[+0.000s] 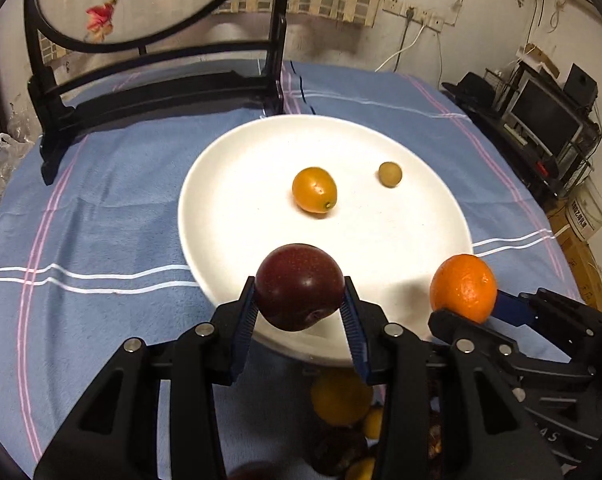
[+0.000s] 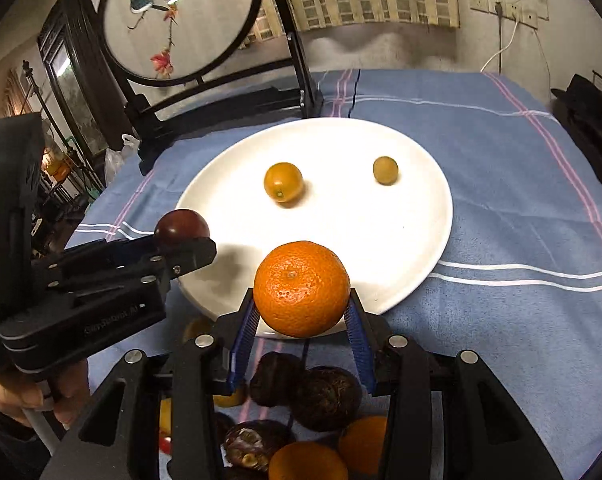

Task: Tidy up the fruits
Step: 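Carry the orange and plum to the white plate and open both tools, then grasp a mandarin with the left tool while the right tool grasps a red cherry tomato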

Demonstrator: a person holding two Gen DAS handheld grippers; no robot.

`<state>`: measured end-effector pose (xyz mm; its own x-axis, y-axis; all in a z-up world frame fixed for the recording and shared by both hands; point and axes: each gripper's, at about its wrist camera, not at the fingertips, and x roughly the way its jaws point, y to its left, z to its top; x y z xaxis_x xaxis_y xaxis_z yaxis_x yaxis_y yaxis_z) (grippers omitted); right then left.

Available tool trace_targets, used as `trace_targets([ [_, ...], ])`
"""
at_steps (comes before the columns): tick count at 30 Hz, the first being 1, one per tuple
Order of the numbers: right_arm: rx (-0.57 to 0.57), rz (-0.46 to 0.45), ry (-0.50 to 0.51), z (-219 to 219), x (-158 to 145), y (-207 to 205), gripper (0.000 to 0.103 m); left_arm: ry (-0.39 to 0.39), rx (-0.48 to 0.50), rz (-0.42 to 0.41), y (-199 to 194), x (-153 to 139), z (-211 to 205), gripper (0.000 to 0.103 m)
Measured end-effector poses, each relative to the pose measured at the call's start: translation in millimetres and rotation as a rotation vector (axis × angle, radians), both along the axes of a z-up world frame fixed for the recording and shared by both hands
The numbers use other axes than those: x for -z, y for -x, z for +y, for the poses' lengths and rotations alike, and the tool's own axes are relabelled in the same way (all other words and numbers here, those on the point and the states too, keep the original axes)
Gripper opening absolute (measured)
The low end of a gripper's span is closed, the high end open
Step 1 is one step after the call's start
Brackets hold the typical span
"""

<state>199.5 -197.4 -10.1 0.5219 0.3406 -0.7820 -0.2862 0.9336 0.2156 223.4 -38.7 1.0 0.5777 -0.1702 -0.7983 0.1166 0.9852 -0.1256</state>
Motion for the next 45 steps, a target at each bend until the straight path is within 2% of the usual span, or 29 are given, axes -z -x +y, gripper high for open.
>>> trace_targets([
  [1, 0.002, 0.005, -0.006, -1, 3, -1, 0.047, 0.006, -0.002, -0.001, -1, 2, 0, 0.047],
  [2, 0.003, -0.001, -0.018, -2, 3, -1, 0.052, 0.01, -0.006, -0.008, -1, 2, 0, 0.065],
  [4, -0.004, -0.003, -0.032, -1, 1, 2, 0.055, -0.003, -0.026, -0.055, 5, -4, 2, 0.076],
  [9, -0.02, -0.04, -0.036, -3, -10, 14, 0.055, -0.005, -0.028, -0.126, 32, -23, 11, 0.077],
  [13, -0.016, -0.08, -0.021, -4, -20, 26, 0.055, -0.019, -0.041, -0.142, 58, -28, 20, 0.082],
  [18, -0.011, -0.111, -0.037, -14, -27, 50, 0.056, -0.029, -0.083, -0.154, 96, -23, 36, 0.085],
  [22, -0.01, -0.104, -0.047, -27, -21, 81, 0.061, -0.054, -0.081, -0.145, 124, -14, 41, 0.086],
  [27, -0.008, -0.1, -0.014, -42, -12, 121, 0.062, -0.063, -0.053, -0.134, 151, -7, 43, 0.087],
  [36, 0.005, -0.091, 0.016, -65, -5, 166, 0.062, -0.068, -0.009, -0.113, 177, 1, 33, 0.087],
  [45, -0.014, -0.091, -0.002, -67, -2, 172, 0.062, -0.091, 0.035, -0.079, 179, 17, 16, 0.086],
])
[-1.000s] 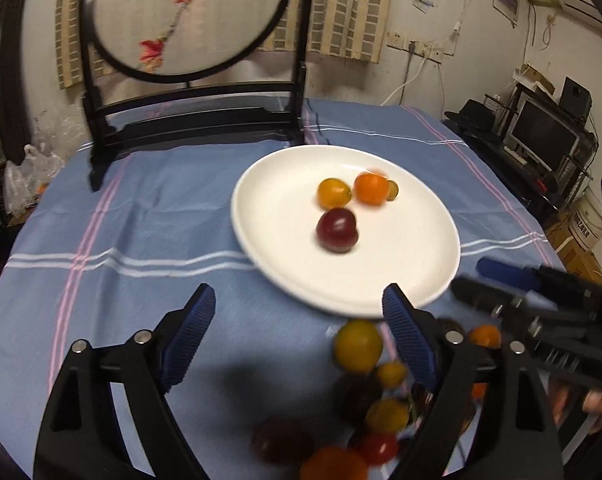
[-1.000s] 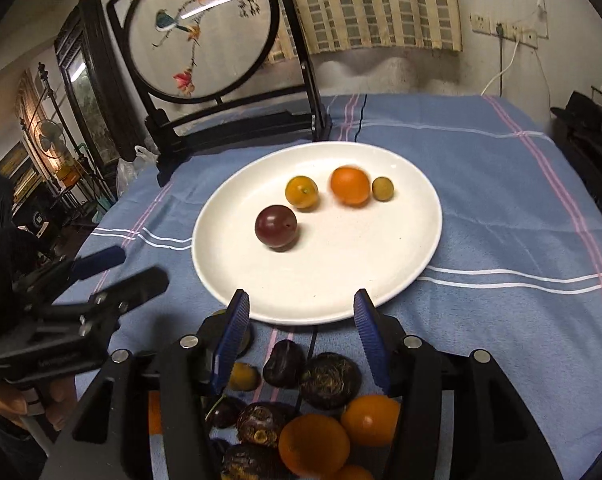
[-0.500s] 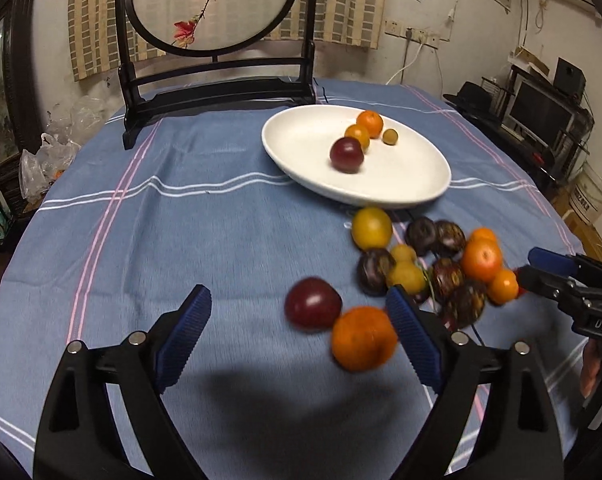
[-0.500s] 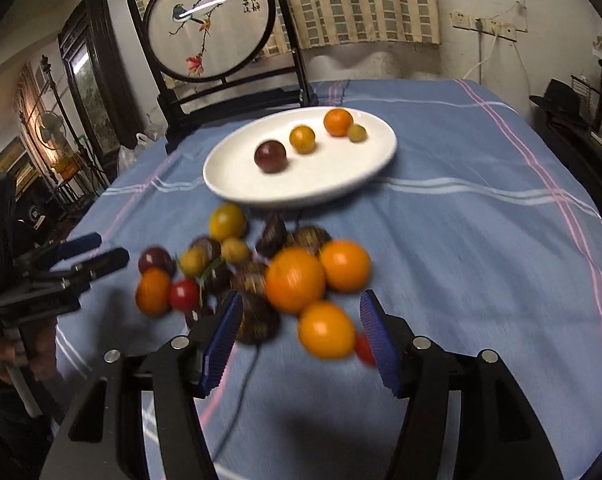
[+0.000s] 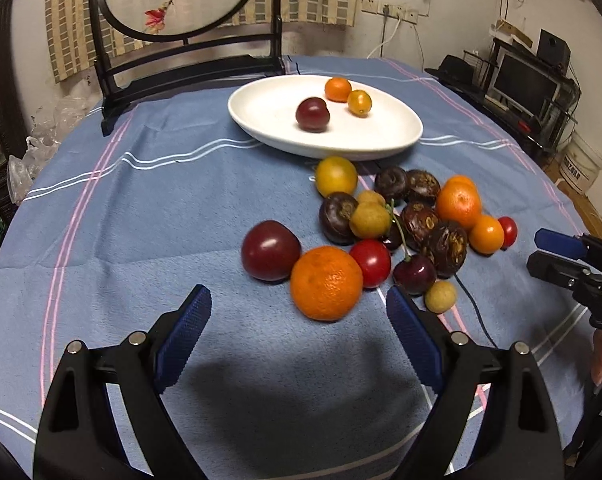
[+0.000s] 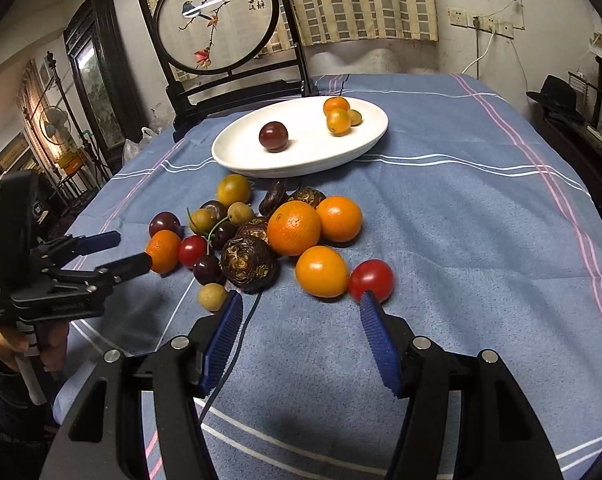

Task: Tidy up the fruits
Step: 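Grasp a mandarin with the left tool while the right tool grasps a red cherry tomato, then carry the mandarin and tomato to the white plate and open both tools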

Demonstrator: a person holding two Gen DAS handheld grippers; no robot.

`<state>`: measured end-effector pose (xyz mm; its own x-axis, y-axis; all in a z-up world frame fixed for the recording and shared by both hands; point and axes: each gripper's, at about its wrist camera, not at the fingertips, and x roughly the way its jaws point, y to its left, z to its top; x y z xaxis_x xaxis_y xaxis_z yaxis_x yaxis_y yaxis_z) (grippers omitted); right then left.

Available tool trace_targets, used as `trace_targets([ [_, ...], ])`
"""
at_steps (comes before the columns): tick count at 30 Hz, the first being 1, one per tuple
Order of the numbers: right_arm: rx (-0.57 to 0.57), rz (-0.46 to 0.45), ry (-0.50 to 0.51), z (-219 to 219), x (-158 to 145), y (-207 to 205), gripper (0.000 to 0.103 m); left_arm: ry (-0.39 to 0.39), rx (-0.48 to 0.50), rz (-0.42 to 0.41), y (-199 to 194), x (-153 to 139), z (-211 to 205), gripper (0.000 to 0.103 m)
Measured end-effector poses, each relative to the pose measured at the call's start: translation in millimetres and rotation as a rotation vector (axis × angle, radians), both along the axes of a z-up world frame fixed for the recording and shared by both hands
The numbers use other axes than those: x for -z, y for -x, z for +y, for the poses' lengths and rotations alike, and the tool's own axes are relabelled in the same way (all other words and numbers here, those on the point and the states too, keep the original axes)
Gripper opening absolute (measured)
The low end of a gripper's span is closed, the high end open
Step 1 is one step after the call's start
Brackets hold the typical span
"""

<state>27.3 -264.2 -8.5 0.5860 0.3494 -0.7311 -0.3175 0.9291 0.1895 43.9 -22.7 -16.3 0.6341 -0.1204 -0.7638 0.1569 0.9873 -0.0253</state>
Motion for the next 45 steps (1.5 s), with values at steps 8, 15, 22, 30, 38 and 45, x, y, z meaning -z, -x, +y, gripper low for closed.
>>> trace_targets([
  [8, 0.0, 0.006, 0.004, -3, 2, -2, 0.062, 0.029, 0.058, 0.097, -21, 19, -9, 0.05],
  [15, 0.035, 0.036, 0.096, -6, 11, -9, 0.062, 0.03, 0.08, 0.098, -21, 22, -11, 0.041],
  [22, 0.085, 0.055, 0.247, -4, 23, -27, 0.049, 0.036, 0.087, 0.053, -9, 6, -5, 0.041],
  [30, 0.042, 0.066, 0.293, 8, 35, -51, 0.031, 0.037, 0.079, 0.038, -7, -1, -2, 0.041],
  [38, 0.036, -0.011, 0.218, 1, 6, -43, 0.03, 0.042, 0.09, 0.027, -16, -12, 0, 0.041],
  [45, -0.028, -0.131, 0.138, 30, -46, -63, 0.03, 0.057, 0.087, -0.016, -65, -46, -7, 0.041],
])
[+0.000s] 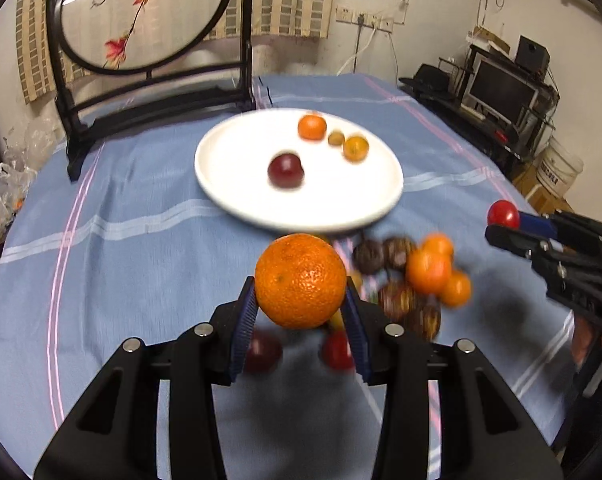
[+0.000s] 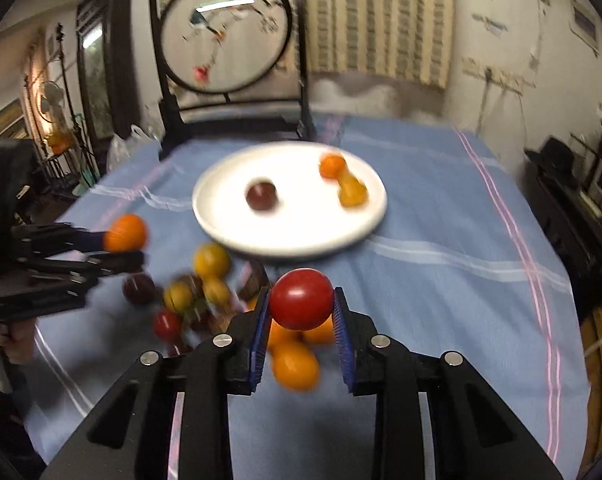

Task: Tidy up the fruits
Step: 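Carry the mandarin and tomato to the white plate and open both tools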

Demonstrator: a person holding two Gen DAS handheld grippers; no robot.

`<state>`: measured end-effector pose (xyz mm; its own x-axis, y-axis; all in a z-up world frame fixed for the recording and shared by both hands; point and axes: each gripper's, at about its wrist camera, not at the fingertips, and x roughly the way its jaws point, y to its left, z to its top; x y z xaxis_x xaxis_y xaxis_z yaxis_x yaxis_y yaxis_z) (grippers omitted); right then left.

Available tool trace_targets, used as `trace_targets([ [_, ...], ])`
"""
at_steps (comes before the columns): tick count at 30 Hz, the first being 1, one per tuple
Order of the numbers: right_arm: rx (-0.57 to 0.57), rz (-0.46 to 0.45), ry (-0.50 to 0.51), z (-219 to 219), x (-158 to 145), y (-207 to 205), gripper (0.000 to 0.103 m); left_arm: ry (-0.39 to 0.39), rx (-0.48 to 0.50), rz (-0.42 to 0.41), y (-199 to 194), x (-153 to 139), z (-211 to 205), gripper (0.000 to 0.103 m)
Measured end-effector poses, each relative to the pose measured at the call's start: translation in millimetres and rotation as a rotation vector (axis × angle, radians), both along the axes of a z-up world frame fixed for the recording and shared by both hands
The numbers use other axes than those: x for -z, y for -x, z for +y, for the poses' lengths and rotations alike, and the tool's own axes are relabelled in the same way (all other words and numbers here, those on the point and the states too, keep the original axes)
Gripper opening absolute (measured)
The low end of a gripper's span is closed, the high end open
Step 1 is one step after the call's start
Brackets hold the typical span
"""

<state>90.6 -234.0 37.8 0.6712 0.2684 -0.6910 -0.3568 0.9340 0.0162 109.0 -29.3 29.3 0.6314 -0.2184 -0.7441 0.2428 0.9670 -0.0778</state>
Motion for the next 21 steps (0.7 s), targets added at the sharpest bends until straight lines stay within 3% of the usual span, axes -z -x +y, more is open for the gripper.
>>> trace_targets([
  [3, -0.023, 0.006, -0.044, 19, -6, -25, 0.03, 0.009, -0.031, 0.002, -32, -5, -3, 0.041],
  [8, 0.01, 0.078, -0.108, 34, 14, -67, 0.03, -0.006, -0.103, 0.048, -85, 8, -6, 0.041],
  [13, 0.023, 0.163, -0.16, 30, 43, -90, 0.031, -0.037, -0.134, 0.079, -109, 30, -6, 0.041],
  [16, 0.041, 0.181, -0.199, 25, 47, -96, 0.036, -0.024, -0.131, 0.076, -115, 37, -7, 0.042],
  [18, 0.048, 0.182, -0.216, 23, 48, -97, 0.049, -0.024, -0.13, 0.06, -114, 37, -7, 0.045],
  [21, 0.048, 0.178, -0.228, 21, 47, -94, 0.049, -0.028, -0.129, 0.033, -104, 30, -7, 0.059],
])
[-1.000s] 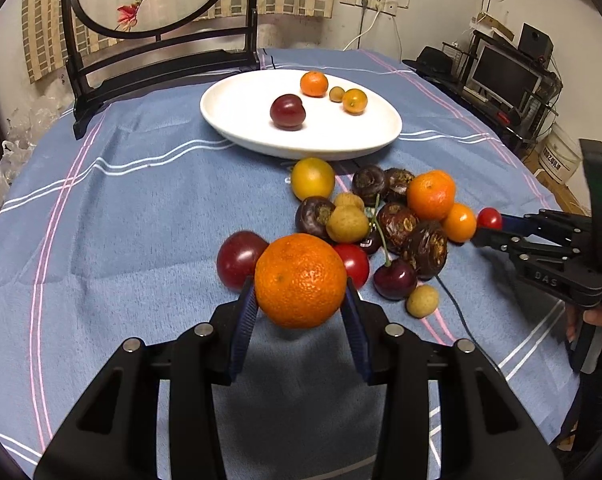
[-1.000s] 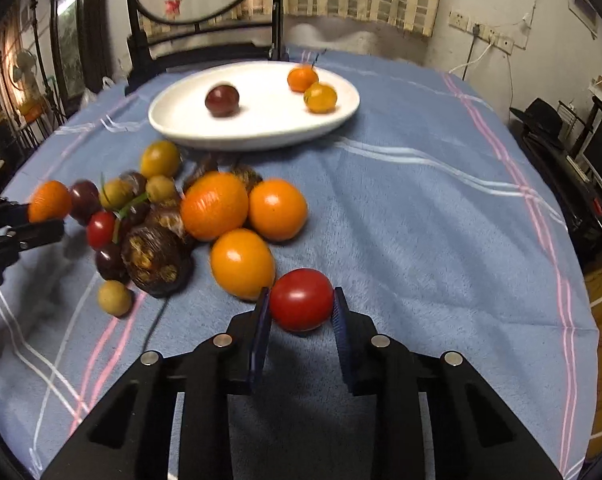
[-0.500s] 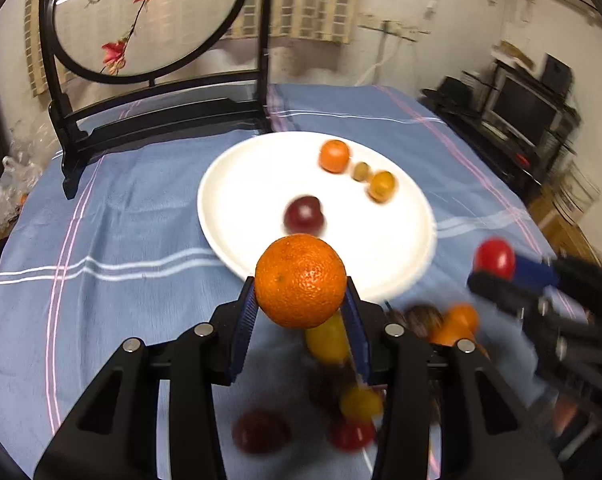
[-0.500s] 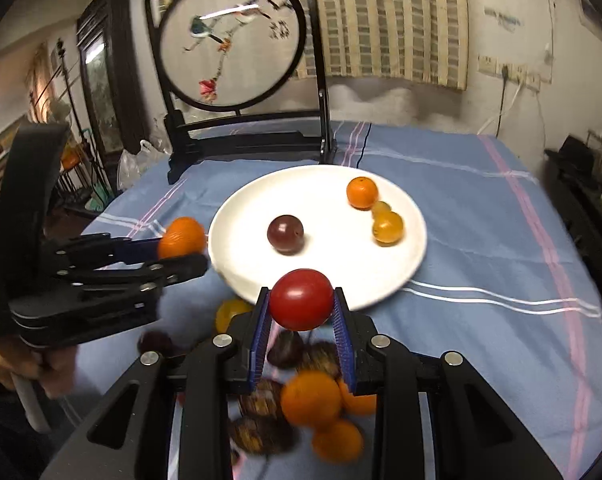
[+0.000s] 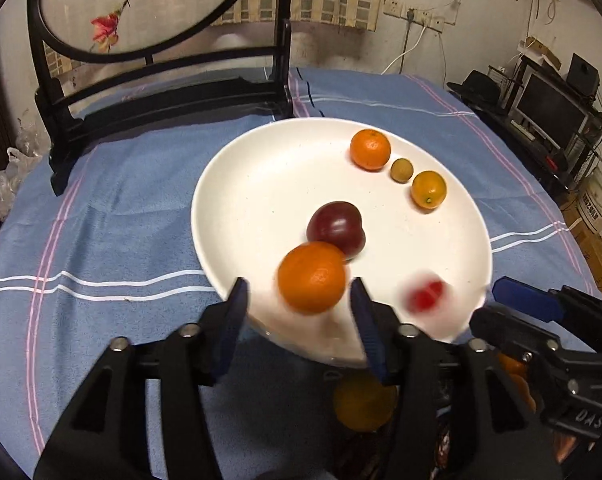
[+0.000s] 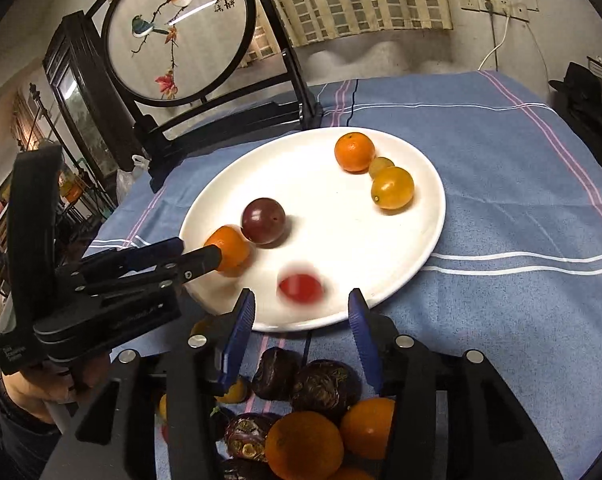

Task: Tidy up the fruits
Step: 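Carry the mandarin and tomato to the white plate and open both tools, then grasp another dark red plum with the left tool while the right tool grasps an orange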

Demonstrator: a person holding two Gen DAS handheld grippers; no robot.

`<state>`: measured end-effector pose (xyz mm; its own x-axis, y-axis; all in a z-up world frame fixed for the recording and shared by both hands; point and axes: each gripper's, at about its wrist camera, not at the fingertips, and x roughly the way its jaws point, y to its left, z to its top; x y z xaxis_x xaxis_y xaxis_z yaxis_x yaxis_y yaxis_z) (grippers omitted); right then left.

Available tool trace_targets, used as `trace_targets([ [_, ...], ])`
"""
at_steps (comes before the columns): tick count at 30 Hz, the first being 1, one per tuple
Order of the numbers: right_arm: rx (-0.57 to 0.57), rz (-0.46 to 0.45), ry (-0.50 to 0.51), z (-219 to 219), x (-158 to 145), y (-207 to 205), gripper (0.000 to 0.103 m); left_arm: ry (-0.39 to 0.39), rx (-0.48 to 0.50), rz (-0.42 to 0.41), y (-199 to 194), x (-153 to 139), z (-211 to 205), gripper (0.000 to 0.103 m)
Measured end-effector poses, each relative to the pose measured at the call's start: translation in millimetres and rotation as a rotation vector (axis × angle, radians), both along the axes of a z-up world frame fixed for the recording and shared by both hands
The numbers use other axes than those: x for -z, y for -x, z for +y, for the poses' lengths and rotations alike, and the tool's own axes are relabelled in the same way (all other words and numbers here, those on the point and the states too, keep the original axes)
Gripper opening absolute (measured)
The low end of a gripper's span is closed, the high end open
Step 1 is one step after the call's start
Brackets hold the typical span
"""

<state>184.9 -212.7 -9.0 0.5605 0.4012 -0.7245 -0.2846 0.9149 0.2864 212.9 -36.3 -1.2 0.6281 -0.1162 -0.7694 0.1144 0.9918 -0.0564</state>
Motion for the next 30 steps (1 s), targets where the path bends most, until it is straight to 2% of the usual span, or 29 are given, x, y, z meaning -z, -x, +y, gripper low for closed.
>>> trace_targets([
  [6, -0.004, -0.017, 0.013, -2, -2, 11, 0.055, 0.017, -0.005, -0.046, 22, -13, 6, 0.063],
  [11, 0.001, -0.035, 0.014, -6, -7, 16, 0.055, 0.018, -0.032, -0.059, 43, -13, 17, 0.067],
  [21, 0.014, -0.038, 0.041, -13, 0, 39, 0.057, 0.024, -0.055, -0.037, 83, 5, 34, 0.07],
  [30, 0.05, -0.076, 0.028, -34, 1, 86, 0.058, 0.019, -0.027, -0.04, 105, 12, 34, 0.072],
])
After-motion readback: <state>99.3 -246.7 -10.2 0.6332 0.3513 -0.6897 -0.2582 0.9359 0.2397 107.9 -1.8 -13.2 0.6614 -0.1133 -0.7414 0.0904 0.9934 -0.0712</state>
